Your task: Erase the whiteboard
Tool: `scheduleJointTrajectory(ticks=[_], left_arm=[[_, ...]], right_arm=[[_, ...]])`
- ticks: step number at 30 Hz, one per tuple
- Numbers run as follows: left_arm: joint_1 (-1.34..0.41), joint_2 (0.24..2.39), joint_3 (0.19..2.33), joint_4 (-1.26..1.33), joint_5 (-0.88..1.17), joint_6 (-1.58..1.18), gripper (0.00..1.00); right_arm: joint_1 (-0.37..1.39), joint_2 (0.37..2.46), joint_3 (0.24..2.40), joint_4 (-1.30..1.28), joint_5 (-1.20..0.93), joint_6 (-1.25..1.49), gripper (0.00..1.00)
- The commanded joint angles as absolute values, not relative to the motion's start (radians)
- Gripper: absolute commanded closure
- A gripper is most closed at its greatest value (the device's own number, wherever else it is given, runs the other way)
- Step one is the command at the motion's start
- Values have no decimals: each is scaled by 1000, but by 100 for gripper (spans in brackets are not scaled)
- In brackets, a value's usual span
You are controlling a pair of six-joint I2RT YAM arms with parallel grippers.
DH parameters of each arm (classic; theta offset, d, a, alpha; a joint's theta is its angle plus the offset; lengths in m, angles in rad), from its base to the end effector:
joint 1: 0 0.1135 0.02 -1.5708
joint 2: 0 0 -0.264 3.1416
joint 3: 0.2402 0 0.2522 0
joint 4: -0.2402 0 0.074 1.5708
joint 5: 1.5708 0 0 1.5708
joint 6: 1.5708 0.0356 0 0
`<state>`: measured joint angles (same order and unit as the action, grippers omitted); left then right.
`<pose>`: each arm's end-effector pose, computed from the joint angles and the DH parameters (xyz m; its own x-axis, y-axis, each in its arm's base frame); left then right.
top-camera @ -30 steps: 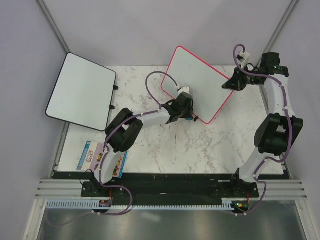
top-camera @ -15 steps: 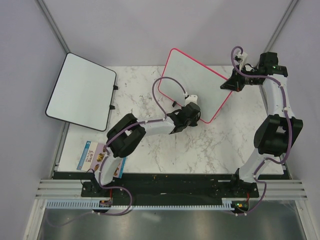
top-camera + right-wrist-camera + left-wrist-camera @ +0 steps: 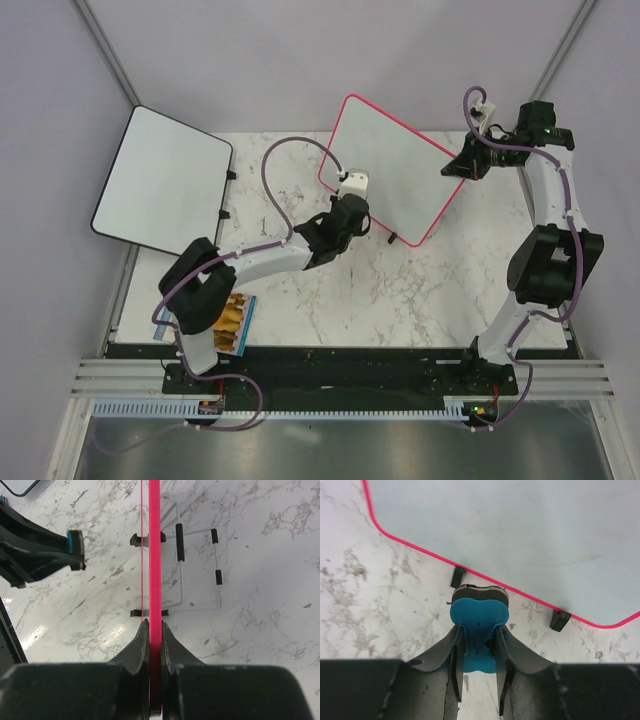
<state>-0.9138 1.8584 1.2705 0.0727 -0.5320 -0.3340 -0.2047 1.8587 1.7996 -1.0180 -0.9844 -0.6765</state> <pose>0.2727 -0.3240 0.2291 -0.4196 0.0815 -0.9040 0.2914 0.9554 -0.0492 0.3854 -0.0497 0.3295 -0.5008 -0.2499 -0.8287 -0.7534 0.5971 0.2753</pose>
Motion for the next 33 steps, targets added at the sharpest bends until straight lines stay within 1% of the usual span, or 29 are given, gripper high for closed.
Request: scheduleJointTrajectory(ticks=[1,5,9,14,18,21,23,24,26,27,29,30,33], left_arm=[[-868,1700,1201,149,-638,-210,98],[-804,1590,1088,115,-585,-229,98],[-755,1530,1005,80,-526,-294,98],[-744,1519,931,54,-476,-339,98],[-744,1545,902,51,-425,-368,93],[-742,1575,884,58,-388,-419,85],[-744,1606,874,72,-376,-436,83],[-744,1615,874,74,-368,-440,79],[-742,1643,882,81,-335,-439,67],[-742,1650,888,81,-327,-439,54],[-744,1672,905,80,-321,-440,44],[-744,1678,910,78,-321,-440,38],[-744,1690,920,77,-305,-434,28]], right_arm=[[-138,1988,1718,-1275,-749,-686,100],[-143,1983,1730,-1272,-755,-635,100],[-149,1973,1718,-1240,-753,-566,100],[-167,1973,1706,-1229,-759,-509,100],[-176,1970,1680,-1226,-746,-488,100],[-187,1959,1663,-1229,-735,-480,100],[-196,1959,1663,-1238,-729,-483,100],[-198,1959,1667,-1255,-730,-488,100],[-207,1962,1674,-1276,-733,-502,100],[-210,1968,1678,-1284,-735,-506,100],[-218,1982,1690,-1311,-736,-523,100],[-221,1988,1693,-1321,-736,-529,100],[-225,2000,1700,-1350,-738,-554,100]])
